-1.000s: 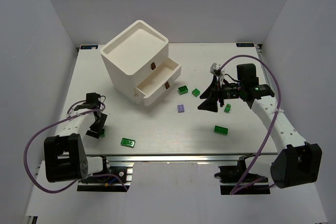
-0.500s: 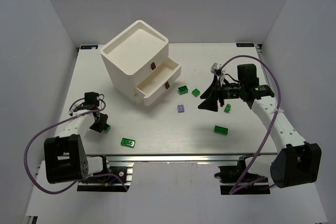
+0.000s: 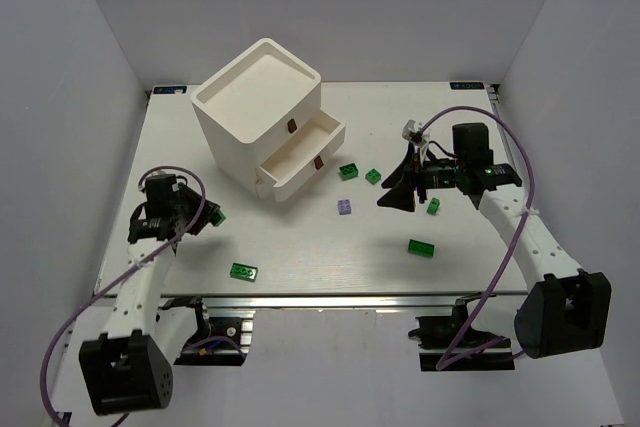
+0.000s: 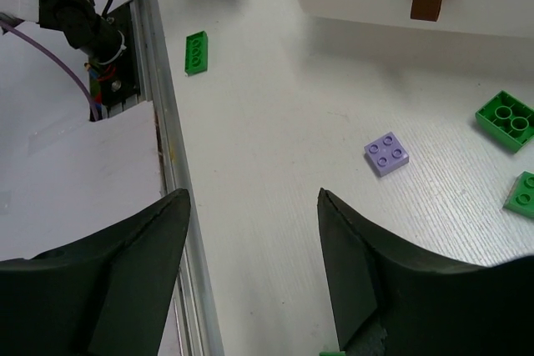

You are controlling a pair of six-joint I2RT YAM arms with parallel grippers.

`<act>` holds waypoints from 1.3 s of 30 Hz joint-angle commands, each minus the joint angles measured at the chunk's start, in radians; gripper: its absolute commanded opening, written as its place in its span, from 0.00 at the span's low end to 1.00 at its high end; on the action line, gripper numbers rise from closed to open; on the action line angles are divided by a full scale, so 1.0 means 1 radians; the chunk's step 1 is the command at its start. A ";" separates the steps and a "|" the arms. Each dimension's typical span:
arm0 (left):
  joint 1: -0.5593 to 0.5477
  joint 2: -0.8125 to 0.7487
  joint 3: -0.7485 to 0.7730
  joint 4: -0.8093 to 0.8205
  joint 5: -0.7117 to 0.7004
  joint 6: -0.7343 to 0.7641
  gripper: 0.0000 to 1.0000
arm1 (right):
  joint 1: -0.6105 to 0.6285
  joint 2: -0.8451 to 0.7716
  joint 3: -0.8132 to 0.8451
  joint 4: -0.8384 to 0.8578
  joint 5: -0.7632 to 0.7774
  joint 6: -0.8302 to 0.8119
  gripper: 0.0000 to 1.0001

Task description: Sort the legos into containers by color

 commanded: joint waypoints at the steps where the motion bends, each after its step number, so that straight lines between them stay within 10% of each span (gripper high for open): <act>1: -0.013 -0.138 0.030 0.110 0.244 0.117 0.00 | -0.004 0.005 -0.016 0.048 0.011 0.018 0.68; 10: -0.042 -0.228 0.177 0.309 0.509 0.157 0.00 | 0.005 0.015 -0.029 0.098 0.047 0.053 0.67; 20: -0.230 -0.004 0.397 0.392 0.479 0.266 0.00 | 0.009 0.047 -0.033 0.132 0.113 0.067 0.67; 30: -0.634 0.398 0.777 0.119 0.001 0.565 0.00 | -0.001 0.055 -0.030 0.135 0.169 0.053 0.67; 39: -0.717 0.631 0.958 0.065 -0.361 0.677 0.00 | -0.014 0.041 -0.033 0.141 0.186 0.052 0.68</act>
